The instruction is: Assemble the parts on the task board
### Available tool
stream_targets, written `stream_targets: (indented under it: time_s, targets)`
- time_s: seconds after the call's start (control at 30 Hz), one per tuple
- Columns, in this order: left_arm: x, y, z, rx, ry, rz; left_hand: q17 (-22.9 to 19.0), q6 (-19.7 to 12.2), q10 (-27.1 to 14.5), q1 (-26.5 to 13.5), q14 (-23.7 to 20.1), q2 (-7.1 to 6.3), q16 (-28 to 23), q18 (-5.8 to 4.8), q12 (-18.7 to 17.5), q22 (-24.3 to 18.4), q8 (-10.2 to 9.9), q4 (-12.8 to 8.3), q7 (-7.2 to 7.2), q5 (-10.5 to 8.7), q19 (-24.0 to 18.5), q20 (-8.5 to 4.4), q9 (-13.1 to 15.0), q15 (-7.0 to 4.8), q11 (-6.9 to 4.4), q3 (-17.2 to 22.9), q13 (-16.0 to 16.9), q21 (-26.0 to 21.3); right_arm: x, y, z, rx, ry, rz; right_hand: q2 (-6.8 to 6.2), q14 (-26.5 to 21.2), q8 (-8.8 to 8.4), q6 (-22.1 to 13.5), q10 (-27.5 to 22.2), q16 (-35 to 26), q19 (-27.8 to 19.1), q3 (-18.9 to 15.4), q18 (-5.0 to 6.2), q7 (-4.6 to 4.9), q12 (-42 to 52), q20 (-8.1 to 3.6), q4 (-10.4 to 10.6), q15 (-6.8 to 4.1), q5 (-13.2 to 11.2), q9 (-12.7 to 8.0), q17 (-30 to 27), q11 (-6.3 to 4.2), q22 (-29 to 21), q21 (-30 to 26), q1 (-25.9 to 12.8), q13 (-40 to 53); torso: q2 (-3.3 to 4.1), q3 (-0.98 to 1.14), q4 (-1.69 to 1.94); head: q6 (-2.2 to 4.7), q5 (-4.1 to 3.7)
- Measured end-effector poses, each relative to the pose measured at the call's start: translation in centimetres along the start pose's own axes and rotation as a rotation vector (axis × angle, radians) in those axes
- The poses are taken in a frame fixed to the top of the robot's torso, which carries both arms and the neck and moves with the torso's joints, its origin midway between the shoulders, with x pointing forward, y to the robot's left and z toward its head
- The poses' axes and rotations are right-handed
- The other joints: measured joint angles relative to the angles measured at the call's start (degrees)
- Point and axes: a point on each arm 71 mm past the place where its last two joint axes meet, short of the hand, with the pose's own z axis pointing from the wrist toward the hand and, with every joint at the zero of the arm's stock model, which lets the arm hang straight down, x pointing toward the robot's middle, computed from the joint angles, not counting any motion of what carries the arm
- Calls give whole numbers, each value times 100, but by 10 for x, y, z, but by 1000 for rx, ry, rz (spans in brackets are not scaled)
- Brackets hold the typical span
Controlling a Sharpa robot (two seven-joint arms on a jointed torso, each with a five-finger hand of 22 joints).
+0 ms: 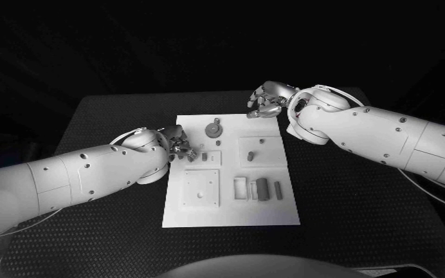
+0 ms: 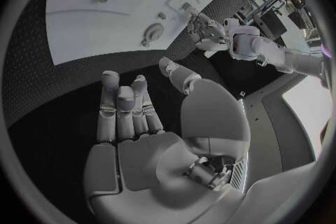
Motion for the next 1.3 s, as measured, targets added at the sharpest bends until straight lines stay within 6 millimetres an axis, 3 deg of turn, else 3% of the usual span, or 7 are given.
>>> stream_targets:
  time_s: [0.93, 1.13, 1.2, 1.3]
  targets:
    - [-1, -1, 3, -4, -4, -22, -17, -59, -4, -14, -3, 29, 0, 0, 0, -2, -29, -5, 40, -56, -9, 11, -67, -3, 1, 159, -42, -43, 0, -1, 0, 5, 5, 15, 0, 0, 0, 15, 0, 0, -8, -1, 0, 14, 0, 8, 31, 0, 0, -9, 1, 0, 0, 0, 0, -4, 0, 2, -2, -2, -18]
    - [0, 0, 4, -6, -2, -27, -38, -100, -51, 24, -13, 49, -23, 1, 39, -2, -51, 333, 41, -306, -10, 11, -101, -9, 11, 106, -61, -84, 0, -1, 0, 5, 5, 15, 0, 0, 0, 15, 0, 0, -8, 0, 0, 10, -1, 8, 31, 0, 0, -10, 1, 0, 0, 0, 0, -4, 0, 1, -2, 1, -19]
    - [0, 0, 4, -7, 0, -29, -39, -100, -51, 20, -13, 33, -23, 1, 39, -3, -52, 460, 41, -507, -2, 4, -118, -9, 11, 105, -66, -97, 0, -1, 0, 6, 5, 15, 0, 0, 0, 14, 0, 0, -8, 0, 0, 9, -1, 8, 31, 0, 0, -10, 1, 0, 0, 0, 1, -4, 0, 1, -2, 1, -20]
    - [0, 1, 3, -9, 2, -33, -39, -121, -83, -106, -13, -93, -23, 1, 39, -3, -49, 633, 61, -712, 14, -11, -110, -8, 19, 101, -76, -112, 0, -1, 0, 6, 5, 15, -1, 0, 0, 14, 0, 0, -8, 0, 0, 8, -1, 8, 31, 0, 0, -10, 1, 0, 0, 0, 1, -4, 0, 1, -1, -1, -22]
